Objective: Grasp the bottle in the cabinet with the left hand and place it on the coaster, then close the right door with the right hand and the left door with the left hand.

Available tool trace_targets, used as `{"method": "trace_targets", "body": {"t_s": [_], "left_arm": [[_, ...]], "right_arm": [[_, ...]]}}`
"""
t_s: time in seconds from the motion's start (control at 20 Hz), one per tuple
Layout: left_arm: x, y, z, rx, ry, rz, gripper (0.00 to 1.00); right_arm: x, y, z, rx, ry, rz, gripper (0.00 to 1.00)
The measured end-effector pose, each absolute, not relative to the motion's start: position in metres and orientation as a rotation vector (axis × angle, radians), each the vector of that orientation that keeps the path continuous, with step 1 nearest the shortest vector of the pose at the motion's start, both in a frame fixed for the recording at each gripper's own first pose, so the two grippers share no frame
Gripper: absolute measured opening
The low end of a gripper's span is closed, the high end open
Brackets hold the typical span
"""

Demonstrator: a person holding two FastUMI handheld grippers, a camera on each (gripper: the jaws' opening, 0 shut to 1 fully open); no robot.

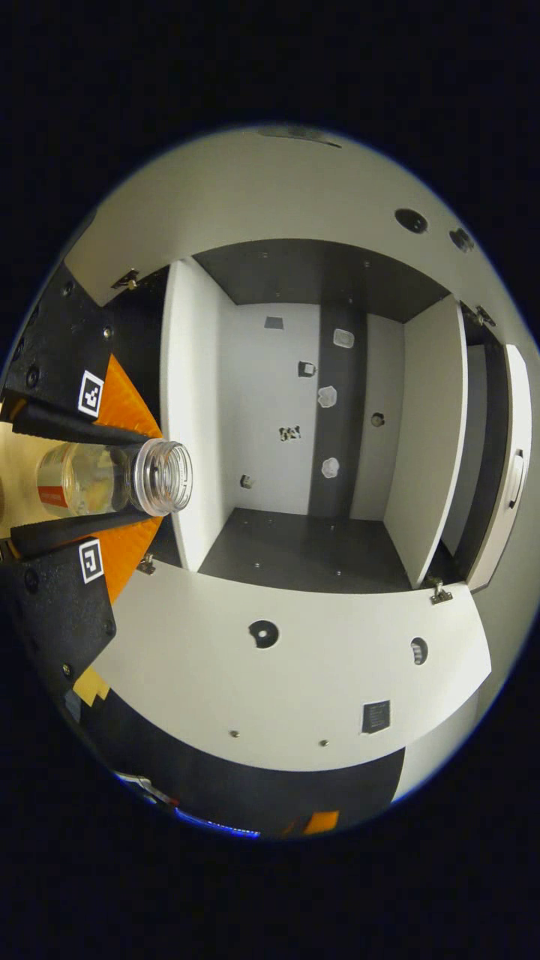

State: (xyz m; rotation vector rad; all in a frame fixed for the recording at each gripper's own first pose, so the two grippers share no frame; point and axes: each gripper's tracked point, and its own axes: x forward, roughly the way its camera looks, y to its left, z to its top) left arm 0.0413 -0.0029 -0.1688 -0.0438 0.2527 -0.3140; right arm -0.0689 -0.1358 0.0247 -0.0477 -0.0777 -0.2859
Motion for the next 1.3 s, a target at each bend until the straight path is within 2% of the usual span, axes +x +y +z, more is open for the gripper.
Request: {"method": "trace_targets", "body": {"t_s": [0.05,0.1,0.2,0.25,0.3,0.35,0.65,0.7,0.75,0.85,0.9,1.05,1.1,1.15,1.25,1.3], "left_arm": [[0.033,-0.002,-0.18,-0.042,0.258,-0.317,0.45],[0.024,-0.002,-0.191,-0.038,0.258,-0.322,0.45],[0.007,-0.004,-0.213,-0.031,0.265,-0.345,0.45],[0.0,-0.004,-0.225,-0.029,0.284,-0.348,0.45],[-0.008,-0.003,-0.238,-0.036,0.306,-0.348,0.45],[-0.015,-0.003,-0.25,-0.048,0.326,-0.345,0.45],[-0.049,-0.002,-0.326,-0.093,0.469,-0.304,0.46],[-0.053,-0.002,-0.336,-0.092,0.487,-0.297,0.46],[-0.055,-0.002,-0.344,-0.091,0.502,-0.29,0.46],[-0.061,-0.001,-0.358,-0.087,0.522,-0.28,0.46],[-0.063,-0.002,-0.362,-0.083,0.526,-0.277,0.46],[-0.067,0.001,-0.376,-0.062,0.541,-0.26,0.46],[-0.068,0.003,-0.377,-0.061,0.533,-0.252,0.46],[-0.069,0.002,-0.379,-0.066,0.528,-0.253,0.46],[-0.073,0.001,-0.384,-0.059,0.524,-0.248,0.48],[-0.075,0.003,-0.388,-0.053,0.528,-0.239,0.46]], "right_arm": [[-0.068,-0.136,0.026,-0.05,-0.084,-0.278,0.93],[-0.067,-0.136,0.029,-0.051,-0.087,-0.268,0.96],[-0.063,-0.135,0.03,-0.049,-0.087,-0.246,0.93],[-0.061,-0.135,0.031,-0.048,-0.088,-0.238,0.93],[-0.061,-0.135,0.031,-0.049,-0.089,-0.232,0.99],[-0.06,-0.136,0.031,-0.052,-0.089,-0.228,0.92],[-0.057,-0.146,0.031,-0.085,-0.082,-0.216,0.92],[-0.056,-0.148,0.032,-0.092,-0.082,-0.215,0.95],[-0.057,-0.149,0.032,-0.098,-0.083,-0.214,0.92],[-0.056,-0.153,0.033,-0.109,-0.084,-0.214,0.92],[-0.056,-0.154,0.033,-0.113,-0.083,-0.213,0.95],[-0.053,-0.156,0.03,-0.117,-0.075,-0.209,0.95],[-0.053,-0.156,0.029,-0.12,-0.072,-0.207,0.92],[-0.053,-0.156,0.028,-0.126,-0.069,-0.206,0.95],[-0.053,-0.157,0.027,-0.141,-0.067,-0.203,0.95],[-0.053,-0.156,0.028,-0.148,-0.068,-0.203,0.92]]}}
